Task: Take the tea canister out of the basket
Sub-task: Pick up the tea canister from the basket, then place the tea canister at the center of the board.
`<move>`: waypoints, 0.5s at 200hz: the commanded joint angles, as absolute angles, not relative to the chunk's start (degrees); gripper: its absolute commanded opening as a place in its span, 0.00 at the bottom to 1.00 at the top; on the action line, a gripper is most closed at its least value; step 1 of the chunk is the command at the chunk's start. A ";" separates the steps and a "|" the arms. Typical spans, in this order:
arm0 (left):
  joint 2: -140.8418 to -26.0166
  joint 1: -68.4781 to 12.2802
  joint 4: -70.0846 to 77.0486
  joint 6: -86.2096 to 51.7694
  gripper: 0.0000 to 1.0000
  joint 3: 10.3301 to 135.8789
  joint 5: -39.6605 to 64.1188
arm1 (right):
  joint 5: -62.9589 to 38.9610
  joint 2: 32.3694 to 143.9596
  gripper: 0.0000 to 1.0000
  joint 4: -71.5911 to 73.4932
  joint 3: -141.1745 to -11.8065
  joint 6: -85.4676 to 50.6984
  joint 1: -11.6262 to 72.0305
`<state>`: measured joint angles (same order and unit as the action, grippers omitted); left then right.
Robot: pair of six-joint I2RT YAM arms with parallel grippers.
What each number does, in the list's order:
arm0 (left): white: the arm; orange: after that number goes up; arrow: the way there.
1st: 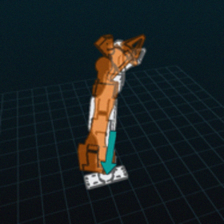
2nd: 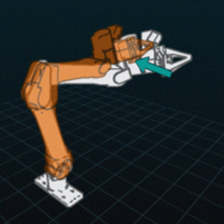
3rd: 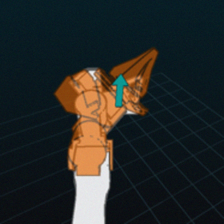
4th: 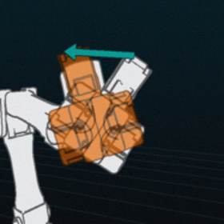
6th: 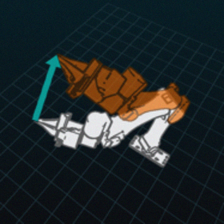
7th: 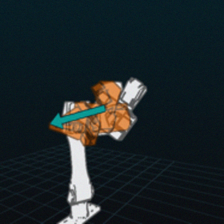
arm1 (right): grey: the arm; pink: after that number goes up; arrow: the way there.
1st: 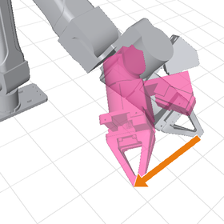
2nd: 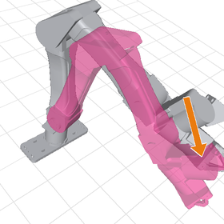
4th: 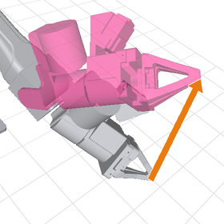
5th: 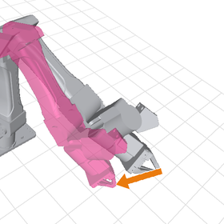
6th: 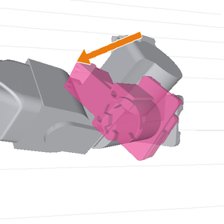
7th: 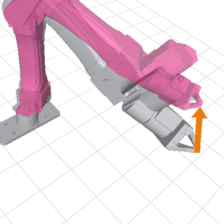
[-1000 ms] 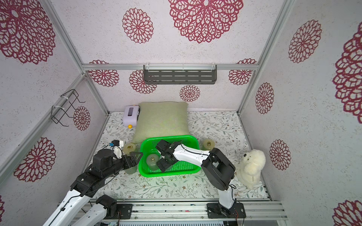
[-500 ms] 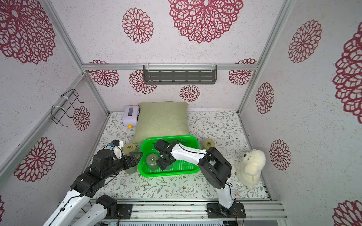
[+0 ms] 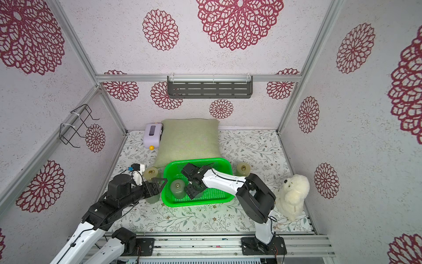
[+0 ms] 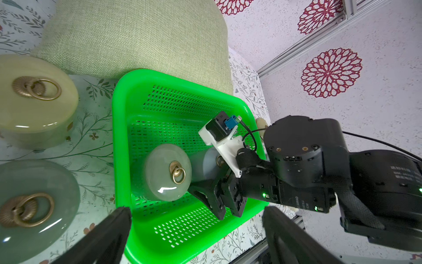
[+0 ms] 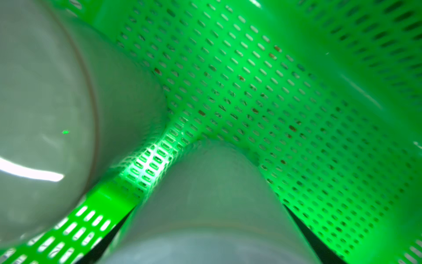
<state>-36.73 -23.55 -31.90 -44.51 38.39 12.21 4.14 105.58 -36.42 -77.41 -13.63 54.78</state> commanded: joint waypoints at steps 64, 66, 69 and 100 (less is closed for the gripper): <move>-40.26 -27.66 -21.77 -47.81 0.97 36.75 13.91 | 6.99 90.72 0.70 -37.30 -77.39 -14.79 49.19; -40.47 -27.88 -21.61 -47.90 0.97 36.87 13.65 | 6.95 90.40 0.70 -37.34 -77.40 -14.84 48.97; -40.82 -28.40 -21.14 -47.90 0.97 36.95 13.42 | 6.88 89.94 0.70 -37.38 -77.38 -14.77 48.48; -45.40 -34.21 -17.14 -47.19 0.97 38.56 9.35 | 5.98 85.71 0.70 -38.88 -78.21 -14.63 43.33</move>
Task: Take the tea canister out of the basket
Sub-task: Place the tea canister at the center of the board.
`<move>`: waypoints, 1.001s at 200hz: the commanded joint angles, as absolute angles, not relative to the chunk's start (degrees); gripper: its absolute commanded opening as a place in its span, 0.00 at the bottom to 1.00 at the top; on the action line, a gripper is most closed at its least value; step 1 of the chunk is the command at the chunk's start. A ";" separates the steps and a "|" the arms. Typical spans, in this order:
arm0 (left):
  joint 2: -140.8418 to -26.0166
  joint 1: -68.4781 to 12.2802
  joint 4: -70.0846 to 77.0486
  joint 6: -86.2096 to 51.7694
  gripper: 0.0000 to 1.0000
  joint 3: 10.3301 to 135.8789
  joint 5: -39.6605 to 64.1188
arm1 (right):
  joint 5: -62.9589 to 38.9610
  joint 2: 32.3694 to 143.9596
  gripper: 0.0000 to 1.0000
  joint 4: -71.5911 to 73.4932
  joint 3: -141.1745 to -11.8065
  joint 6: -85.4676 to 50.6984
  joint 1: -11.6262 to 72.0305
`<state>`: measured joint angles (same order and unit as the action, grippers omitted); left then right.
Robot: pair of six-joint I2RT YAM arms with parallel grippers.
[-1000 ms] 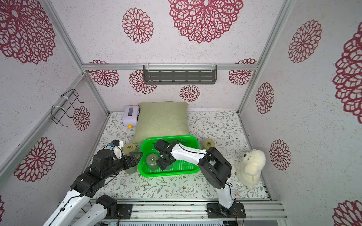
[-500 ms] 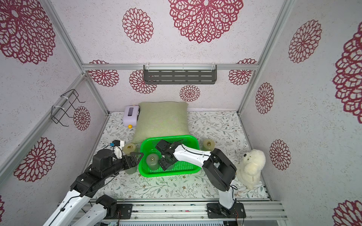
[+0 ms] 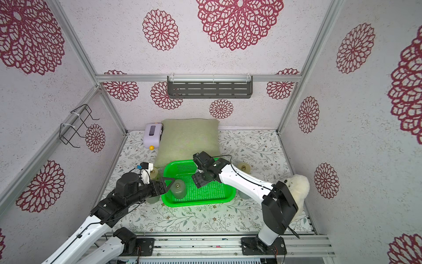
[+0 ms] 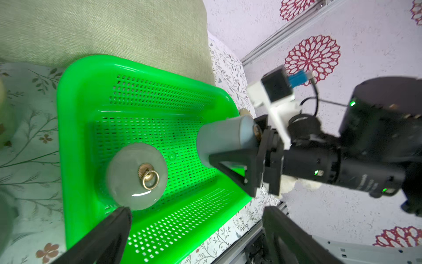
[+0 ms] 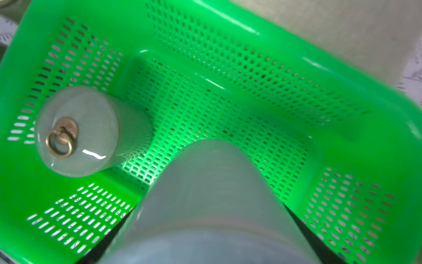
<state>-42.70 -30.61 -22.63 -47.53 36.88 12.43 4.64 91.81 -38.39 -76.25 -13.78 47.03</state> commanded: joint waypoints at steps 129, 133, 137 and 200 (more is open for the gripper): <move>-57.57 -40.89 -11.36 -42.54 0.97 44.22 8.19 | 6.83 86.62 0.70 -42.07 -85.82 -10.63 20.59; -57.46 -40.87 -11.26 -42.58 0.97 43.98 8.26 | 6.71 86.95 0.69 -41.54 -85.82 -10.70 19.75; -57.40 -40.92 -11.09 -42.62 0.97 43.83 8.33 | 6.38 87.38 0.70 -41.13 -85.83 -10.80 18.94; -55.95 -41.74 -12.07 -42.55 0.97 42.98 7.02 | 4.78 97.57 0.69 -38.50 -90.74 -12.86 11.48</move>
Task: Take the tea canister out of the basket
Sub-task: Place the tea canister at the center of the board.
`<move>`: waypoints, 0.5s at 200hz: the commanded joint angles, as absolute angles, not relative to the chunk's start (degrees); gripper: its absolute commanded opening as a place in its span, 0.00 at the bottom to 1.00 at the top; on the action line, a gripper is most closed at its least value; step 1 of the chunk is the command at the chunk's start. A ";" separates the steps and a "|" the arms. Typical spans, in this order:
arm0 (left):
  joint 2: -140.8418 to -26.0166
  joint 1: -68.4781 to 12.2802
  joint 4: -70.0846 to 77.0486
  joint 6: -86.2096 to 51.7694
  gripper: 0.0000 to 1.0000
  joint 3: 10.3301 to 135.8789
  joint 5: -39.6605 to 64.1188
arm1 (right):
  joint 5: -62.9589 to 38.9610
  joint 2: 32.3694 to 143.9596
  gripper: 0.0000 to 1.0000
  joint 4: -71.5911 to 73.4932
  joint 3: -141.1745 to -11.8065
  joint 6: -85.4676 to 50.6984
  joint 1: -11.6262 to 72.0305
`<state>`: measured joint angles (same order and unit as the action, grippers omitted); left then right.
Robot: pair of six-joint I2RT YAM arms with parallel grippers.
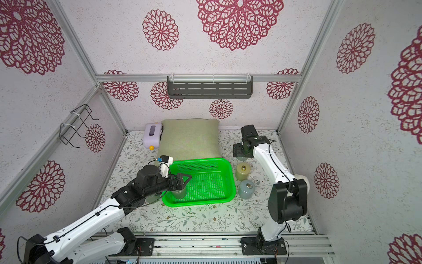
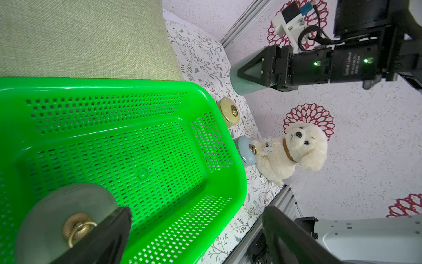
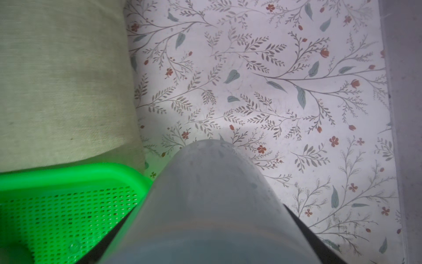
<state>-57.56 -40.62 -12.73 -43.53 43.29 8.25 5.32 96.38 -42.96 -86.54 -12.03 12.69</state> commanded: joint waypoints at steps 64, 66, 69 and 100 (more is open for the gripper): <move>-54.86 -41.82 -13.58 -42.19 0.97 43.07 5.50 | 5.88 110.59 0.69 -41.05 -100.52 -12.90 10.28; -54.85 -41.86 -13.61 -42.19 0.97 43.07 5.46 | 5.89 111.01 0.69 -41.09 -100.72 -12.91 10.28; -54.84 -41.92 -13.74 -42.11 0.97 43.14 5.47 | 5.89 111.52 0.69 -41.14 -101.06 -12.92 10.28; -54.76 -41.92 -15.03 -41.53 0.97 43.51 4.79 | 5.45 116.53 0.70 -41.92 -103.95 -12.87 10.28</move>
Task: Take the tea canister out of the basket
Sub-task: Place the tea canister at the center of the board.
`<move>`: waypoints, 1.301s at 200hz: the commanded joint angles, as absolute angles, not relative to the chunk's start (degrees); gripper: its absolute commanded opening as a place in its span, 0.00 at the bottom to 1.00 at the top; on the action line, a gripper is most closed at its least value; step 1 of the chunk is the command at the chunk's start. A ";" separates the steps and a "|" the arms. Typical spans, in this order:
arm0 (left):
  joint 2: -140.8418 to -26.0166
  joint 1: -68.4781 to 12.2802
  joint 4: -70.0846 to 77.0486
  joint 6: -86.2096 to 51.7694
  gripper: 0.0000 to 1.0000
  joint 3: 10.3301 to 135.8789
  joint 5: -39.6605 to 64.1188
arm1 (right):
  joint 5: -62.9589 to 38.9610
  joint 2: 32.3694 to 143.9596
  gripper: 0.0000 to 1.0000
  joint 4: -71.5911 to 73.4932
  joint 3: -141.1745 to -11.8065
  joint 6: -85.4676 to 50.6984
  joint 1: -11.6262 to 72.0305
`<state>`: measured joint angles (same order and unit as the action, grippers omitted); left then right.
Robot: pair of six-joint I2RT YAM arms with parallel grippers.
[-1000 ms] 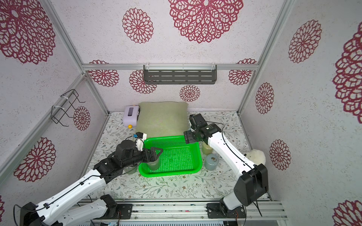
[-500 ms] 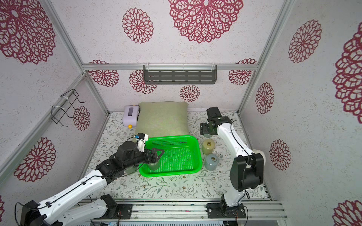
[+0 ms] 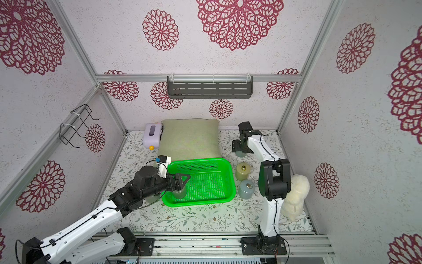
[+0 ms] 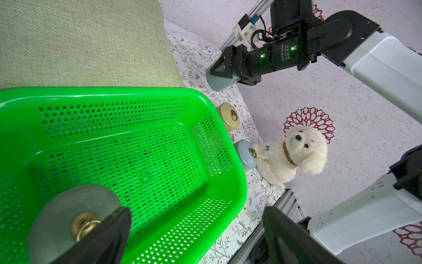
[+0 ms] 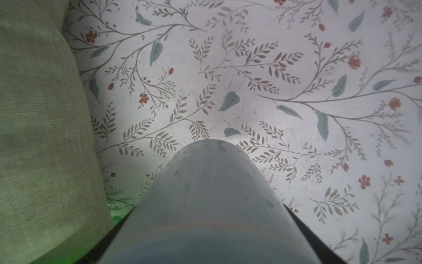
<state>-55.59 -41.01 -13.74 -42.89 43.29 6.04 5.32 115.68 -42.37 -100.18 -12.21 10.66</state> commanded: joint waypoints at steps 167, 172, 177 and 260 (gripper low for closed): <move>-57.39 -41.79 -14.76 -40.09 0.97 43.33 4.14 | 3.87 126.92 0.76 -42.09 -104.39 -12.38 10.37; -57.48 -41.83 -14.64 -40.05 0.97 43.40 4.18 | 3.74 126.79 0.78 -41.94 -104.41 -12.38 10.37; -57.56 -41.84 -14.68 -40.06 0.97 43.49 4.13 | 3.57 126.66 0.78 -41.85 -104.34 -12.40 10.37; -58.32 -41.82 -15.63 -39.03 0.97 44.07 2.49 | 1.31 119.32 0.99 -39.19 -101.53 -15.04 10.37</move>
<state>-57.89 -41.01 -14.55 -40.45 43.29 4.05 2.52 125.75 -40.95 -102.43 -13.21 10.48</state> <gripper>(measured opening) 0.974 0.991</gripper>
